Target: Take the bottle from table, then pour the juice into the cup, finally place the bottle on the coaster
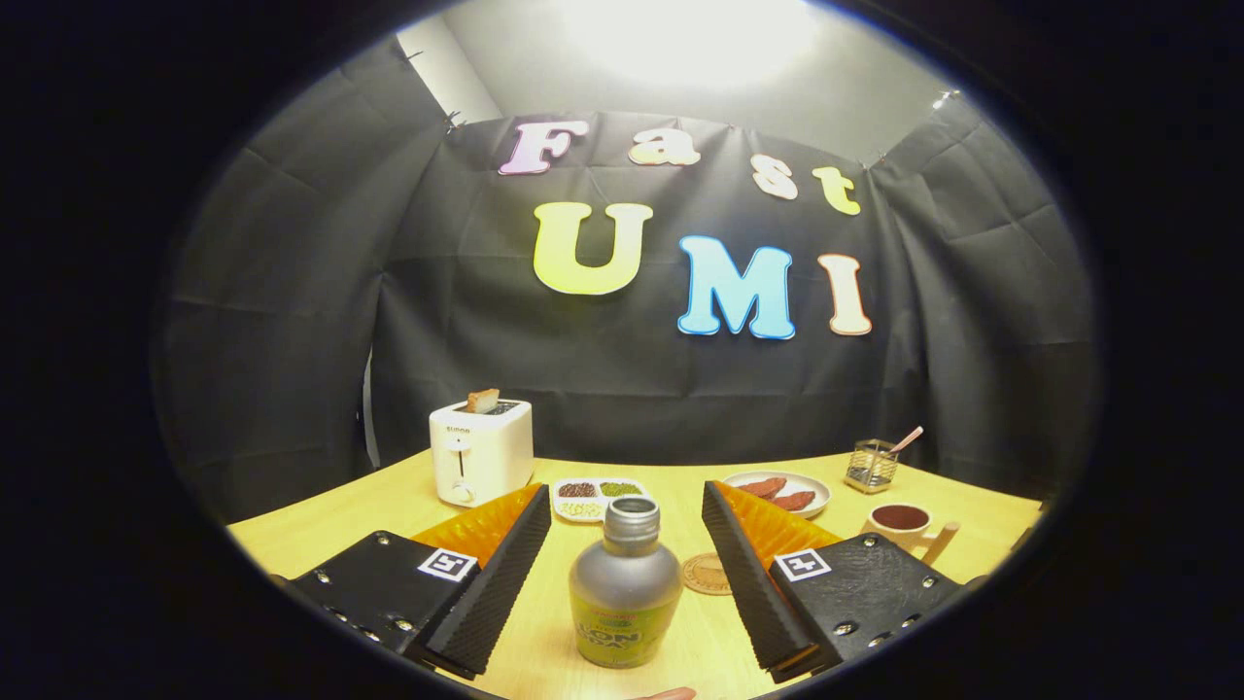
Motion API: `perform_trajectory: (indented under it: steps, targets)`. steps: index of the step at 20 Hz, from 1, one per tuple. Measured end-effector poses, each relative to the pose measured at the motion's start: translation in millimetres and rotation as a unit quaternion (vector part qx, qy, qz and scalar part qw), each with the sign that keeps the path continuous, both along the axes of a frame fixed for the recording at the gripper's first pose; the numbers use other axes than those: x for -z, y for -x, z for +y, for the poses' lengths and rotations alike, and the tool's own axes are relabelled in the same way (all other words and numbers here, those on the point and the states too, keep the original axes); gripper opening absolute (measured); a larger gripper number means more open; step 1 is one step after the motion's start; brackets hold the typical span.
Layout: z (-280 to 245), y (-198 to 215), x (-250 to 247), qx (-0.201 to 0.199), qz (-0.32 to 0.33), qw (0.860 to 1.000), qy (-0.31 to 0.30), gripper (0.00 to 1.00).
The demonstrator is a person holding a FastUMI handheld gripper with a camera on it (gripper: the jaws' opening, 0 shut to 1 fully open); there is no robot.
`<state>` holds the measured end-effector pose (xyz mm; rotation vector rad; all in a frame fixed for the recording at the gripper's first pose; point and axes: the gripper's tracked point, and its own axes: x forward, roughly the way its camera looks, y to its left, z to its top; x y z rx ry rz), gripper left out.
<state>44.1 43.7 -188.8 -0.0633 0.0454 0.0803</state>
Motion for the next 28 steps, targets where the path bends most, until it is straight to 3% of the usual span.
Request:
perform_trajectory:
  steps: [6, 13, 15, 19, 28]
  targets:
    - [4, -14, 50, -0.019, 0.027, 0.999, 0.010, 0.96]
    - [5, -16, 63, -0.025, 0.025, 0.999, 0.006, 0.96]
    - [3, -17, 63, -0.020, 0.022, 1.000, 0.004, 0.95]
    - [-1, -17, 62, -0.012, 0.019, 1.000, 0.002, 0.80]
    - [-19, -22, 31, 0.003, 0.007, 1.000, -0.011, 0.78]
